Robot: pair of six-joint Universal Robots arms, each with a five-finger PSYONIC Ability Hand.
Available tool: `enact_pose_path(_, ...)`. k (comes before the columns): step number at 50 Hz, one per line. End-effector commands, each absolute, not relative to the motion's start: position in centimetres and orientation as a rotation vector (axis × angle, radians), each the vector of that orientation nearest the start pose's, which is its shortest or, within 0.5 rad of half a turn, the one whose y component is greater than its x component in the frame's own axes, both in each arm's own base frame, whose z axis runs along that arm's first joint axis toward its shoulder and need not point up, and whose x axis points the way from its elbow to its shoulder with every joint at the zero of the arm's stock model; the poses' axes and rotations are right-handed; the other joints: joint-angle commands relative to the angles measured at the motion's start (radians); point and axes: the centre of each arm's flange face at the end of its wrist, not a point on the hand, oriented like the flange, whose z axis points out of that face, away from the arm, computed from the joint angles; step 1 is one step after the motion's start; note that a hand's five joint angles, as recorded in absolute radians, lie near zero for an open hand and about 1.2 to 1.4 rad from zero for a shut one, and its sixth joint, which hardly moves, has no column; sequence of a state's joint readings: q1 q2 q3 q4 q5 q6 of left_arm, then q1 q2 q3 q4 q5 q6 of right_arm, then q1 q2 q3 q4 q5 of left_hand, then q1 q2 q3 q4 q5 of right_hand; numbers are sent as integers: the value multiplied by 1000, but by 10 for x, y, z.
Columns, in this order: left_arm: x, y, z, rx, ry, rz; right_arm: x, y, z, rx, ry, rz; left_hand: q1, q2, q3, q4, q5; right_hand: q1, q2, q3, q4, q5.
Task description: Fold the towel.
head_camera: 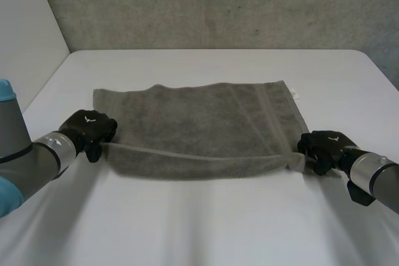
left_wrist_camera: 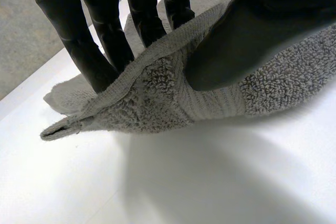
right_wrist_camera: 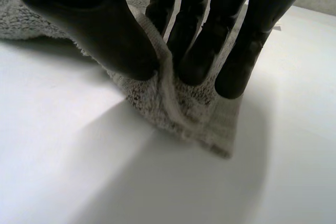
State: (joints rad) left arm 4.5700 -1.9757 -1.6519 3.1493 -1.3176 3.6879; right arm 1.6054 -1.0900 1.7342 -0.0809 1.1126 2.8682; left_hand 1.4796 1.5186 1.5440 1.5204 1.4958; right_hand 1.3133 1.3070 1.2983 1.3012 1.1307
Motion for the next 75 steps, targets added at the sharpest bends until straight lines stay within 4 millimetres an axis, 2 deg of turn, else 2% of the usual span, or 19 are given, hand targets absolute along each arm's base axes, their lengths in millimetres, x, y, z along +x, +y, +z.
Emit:
enact_pose_path(1,-198,-298,173,1070,2411,-1706,182,-309,136,-700,2353,-1487,-83,-122,-148,-124,-274,83,89,98,95,91)
enact_pose_path(3,-198,-298,180,1052,2406,-1735,182,-310,151,-711,2323,-1550,-83,-122,-148,-124,-274,83,89,98,95,91)
enact_pose_path(5,-197,-296,198,999,2384,-1814,180,-308,201,-730,2215,-1745,-83,-122,-148,-124,-274,83,89,98,95,91)
enact_pose_path(6,-197,-296,198,998,2384,-1814,180,-308,201,-730,2214,-1746,-83,-122,-148,-124,-274,83,89,98,95,91)
enact_pose_path(8,-195,-293,220,942,2344,-1901,179,-302,240,-757,2117,-1891,-83,-122,-148,-124,-274,83,89,98,95,91)
enact_pose_path(9,-195,-293,220,942,2344,-1901,179,-302,240,-757,2117,-1892,-83,-122,-148,-124,-274,83,89,98,95,91)
enact_pose_path(11,-188,-289,239,882,2296,-1965,181,-293,271,-794,2053,-1971,-83,-122,-148,-124,-274,83,89,98,95,91)
enact_pose_path(16,-181,-274,255,860,2241,-2014,183,-264,294,-957,2037,-1929,-83,-122,-148,-124,-274,83,89,98,95,91)
enact_pose_path(24,-179,-242,245,884,2283,-1964,176,-231,277,-1360,2186,-1678,-83,-122,-148,-124,-274,83,89,98,95,91)
enact_pose_path(29,-178,-227,246,883,2275,-1971,175,-218,283,-1400,2200,-1606,-83,-122,-148,-124,-274,83,89,98,95,91)
enact_pose_path(36,-179,-226,245,893,2275,-1975,175,-222,286,-1410,2182,-1642,-83,-122,-148,-124,-274,83,89,98,95,91)
enact_pose_path(39,-181,-236,235,903,2301,-1949,177,-236,270,-1409,2200,-1570,-83,-122,-148,-124,-274,83,89,98,95,91)
enact_pose_path(41,-184,-256,219,911,2341,-1907,179,-256,254,-1409,2217,-1511,-83,-122,-148,-124,-274,83,89,98,95,91)
enact_pose_path(44,-187,-265,212,923,2363,-1887,181,-264,249,-1409,2223,-1487,-83,-122,-148,-124,-274,83,89,98,95,91)
enact_pose_path(51,-199,-316,188,943,2383,-1863,205,-311,217,-1468,2279,-1433,-83,-122,-148,-124,-274,83,89,98,95,91)
enact_pose_path(56,-220,-356,183,970,2277,-1958,225,-338,205,-1452,2252,-1559,-83,-122,-148,-124,-274,83,89,98,95,91)
enact_pose_path(58,-223,-368,181,950,2247,-1977,235,-357,202,-1395,2198,-1717,-83,-122,-148,-124,-274,83,89,98,95,91)
enact_pose_path(64,-231,-400,173,888,2150,-2046,253,-382,198,-1293,2072,-1982,-83,-122,-148,-124,-274,83,89,98,95,91)
enact_pose_path(75,-251,-417,149,918,2102,-2080,266,-404,167,-1288,2077,-2029,-83,-122,-148,-124,-274,83,89,98,95,91)
